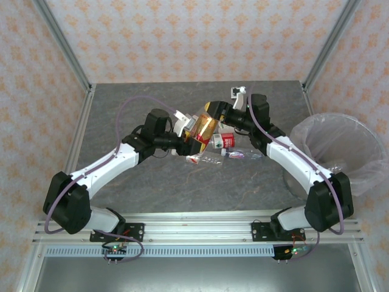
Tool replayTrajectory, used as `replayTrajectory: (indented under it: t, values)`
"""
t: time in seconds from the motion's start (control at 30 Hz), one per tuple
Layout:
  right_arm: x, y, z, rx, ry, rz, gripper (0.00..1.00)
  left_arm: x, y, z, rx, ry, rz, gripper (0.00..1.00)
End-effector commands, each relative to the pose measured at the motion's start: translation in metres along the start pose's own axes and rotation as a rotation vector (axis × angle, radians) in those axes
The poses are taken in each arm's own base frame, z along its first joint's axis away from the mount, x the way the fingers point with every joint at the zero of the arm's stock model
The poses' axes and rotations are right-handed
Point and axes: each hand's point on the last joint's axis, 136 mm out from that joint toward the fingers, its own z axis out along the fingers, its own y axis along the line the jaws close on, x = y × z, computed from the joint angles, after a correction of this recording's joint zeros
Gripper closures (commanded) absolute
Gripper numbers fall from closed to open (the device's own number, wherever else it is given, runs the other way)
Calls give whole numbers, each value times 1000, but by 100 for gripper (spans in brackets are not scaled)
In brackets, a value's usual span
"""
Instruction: Put the plastic bottles in the bin
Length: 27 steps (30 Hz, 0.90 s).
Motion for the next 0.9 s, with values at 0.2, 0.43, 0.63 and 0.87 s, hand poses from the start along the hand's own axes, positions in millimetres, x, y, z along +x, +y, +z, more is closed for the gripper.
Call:
replayTrajectory:
  t: [0.2, 0.43, 0.63, 0.87]
  values:
    - [-8, 17, -4, -47, -26, -37, 54, -17, -10, 0, 29, -39, 54, 100]
    - [-11, 16, -6, -33, -47, -35, 89, -16, -8, 1, 22, -39, 50, 100]
    - [-13, 11, -10, -5, -68, -38, 100, -15, -7, 1, 17, -38, 45, 100]
    - [-9, 7, -11, 4, -64, -21, 100, -13, -2, 2, -7, -30, 36, 89]
